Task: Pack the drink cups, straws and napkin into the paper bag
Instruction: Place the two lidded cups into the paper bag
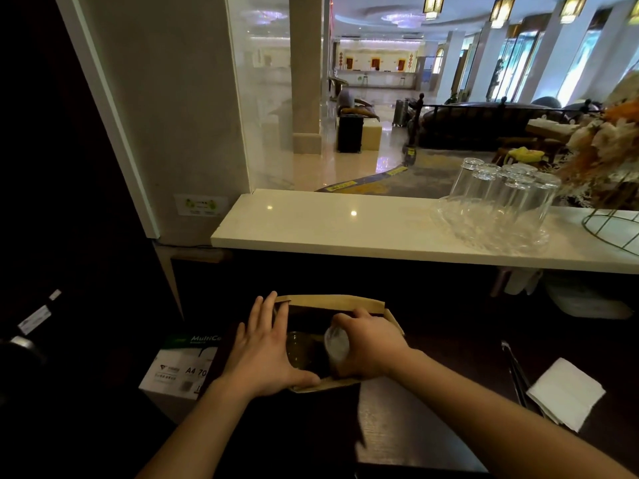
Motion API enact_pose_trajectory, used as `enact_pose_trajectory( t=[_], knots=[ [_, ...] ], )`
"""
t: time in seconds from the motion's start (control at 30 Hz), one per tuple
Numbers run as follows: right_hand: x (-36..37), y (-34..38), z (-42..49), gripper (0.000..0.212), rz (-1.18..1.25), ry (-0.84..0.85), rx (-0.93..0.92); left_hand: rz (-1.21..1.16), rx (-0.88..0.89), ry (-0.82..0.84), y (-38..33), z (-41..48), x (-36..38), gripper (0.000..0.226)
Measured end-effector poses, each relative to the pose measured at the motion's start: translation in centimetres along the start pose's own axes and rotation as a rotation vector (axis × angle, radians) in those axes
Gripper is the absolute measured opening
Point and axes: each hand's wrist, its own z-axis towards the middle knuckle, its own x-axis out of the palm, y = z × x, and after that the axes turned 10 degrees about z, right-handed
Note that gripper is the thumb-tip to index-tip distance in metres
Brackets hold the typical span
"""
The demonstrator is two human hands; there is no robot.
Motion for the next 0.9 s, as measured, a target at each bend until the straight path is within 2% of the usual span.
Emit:
enact_pose_trajectory(
  t=[0.17,0.3,0.47,0.63,0.9],
  knots=[
    [1.4,-0.5,1.1,0.079,-0.08,0.011,0.063,0.009,-0.006,-0.008,-0.4,0.3,0.6,0.144],
    [2.6,-0.2,2.7,0.074,-0.128,0.088,0.09,0.007,-0.001,-0.013,-0.4,0.8,0.7,0.145],
    [4.3,-0.3,5.2,0.044,-0.122,0.207,0.111,-0.001,0.009,-0.006,-0.3,0.9,0.8,0.145],
    [5.8,-0.8,7.1,0.043,-0.249,0.326,0.143,-0.001,0.017,0.001,-0.2,1.2,0.8,0.144],
    [7.4,-1.4,7.9,0.043,0.009,0.306,0.249,0.007,0.021,0.014,-0.1,1.1,0.7,0.142]
  ],
)
